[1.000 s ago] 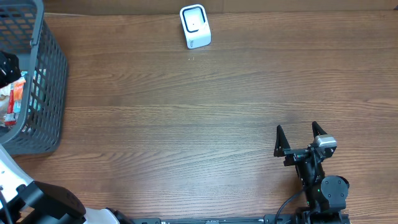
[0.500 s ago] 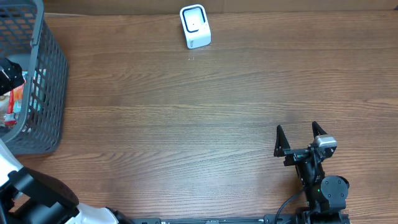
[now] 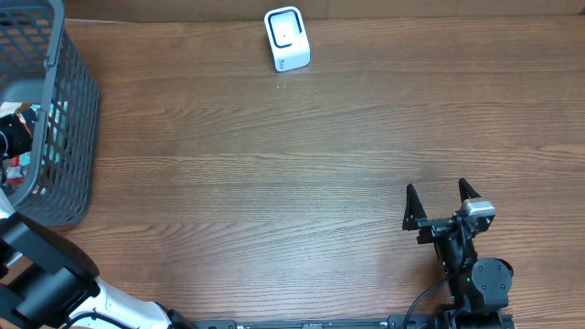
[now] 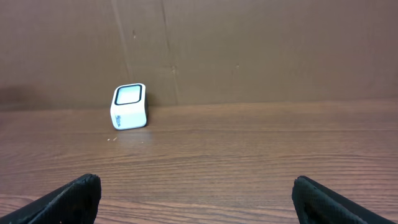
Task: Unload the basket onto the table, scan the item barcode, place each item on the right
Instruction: 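Lower the left gripper into the basket toward the orange Kleenex pack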
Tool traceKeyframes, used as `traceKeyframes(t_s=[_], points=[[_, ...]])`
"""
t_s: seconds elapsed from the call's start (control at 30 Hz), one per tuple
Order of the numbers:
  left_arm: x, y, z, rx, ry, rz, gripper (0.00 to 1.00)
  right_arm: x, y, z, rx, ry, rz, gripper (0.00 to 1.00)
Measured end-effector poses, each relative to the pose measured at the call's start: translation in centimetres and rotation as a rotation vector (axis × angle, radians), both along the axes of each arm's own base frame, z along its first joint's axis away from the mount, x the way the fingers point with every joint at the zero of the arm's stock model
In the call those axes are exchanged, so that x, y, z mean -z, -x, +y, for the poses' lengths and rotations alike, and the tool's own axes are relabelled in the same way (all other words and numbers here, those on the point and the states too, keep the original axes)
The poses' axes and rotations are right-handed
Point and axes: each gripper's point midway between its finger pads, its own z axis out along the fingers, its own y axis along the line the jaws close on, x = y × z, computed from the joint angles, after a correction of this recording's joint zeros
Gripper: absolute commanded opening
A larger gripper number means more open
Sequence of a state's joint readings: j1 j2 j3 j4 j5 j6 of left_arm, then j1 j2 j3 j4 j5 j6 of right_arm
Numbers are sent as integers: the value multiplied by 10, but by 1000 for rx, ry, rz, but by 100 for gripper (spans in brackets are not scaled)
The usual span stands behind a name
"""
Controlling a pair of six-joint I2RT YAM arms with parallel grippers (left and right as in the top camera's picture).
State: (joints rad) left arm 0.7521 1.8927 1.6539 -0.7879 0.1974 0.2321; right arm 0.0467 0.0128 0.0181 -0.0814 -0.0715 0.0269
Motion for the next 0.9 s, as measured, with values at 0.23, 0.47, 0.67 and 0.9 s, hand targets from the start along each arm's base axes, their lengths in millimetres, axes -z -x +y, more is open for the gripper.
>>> traceKeyframes(t_s=[0.23,0.47,0.67,0.9], points=[[6,-1,-1,109,-51,34,100,0,0,0,0,0,0,100],[7,-4,-9,233,-85,42,100,0,0,0,0,0,0,100],[6,-6,-12,307,-112,40,100,0,0,0,0,0,0,100],[7,-10,-14,340,-111,27,100,0,0,0,0,0,0,100]])
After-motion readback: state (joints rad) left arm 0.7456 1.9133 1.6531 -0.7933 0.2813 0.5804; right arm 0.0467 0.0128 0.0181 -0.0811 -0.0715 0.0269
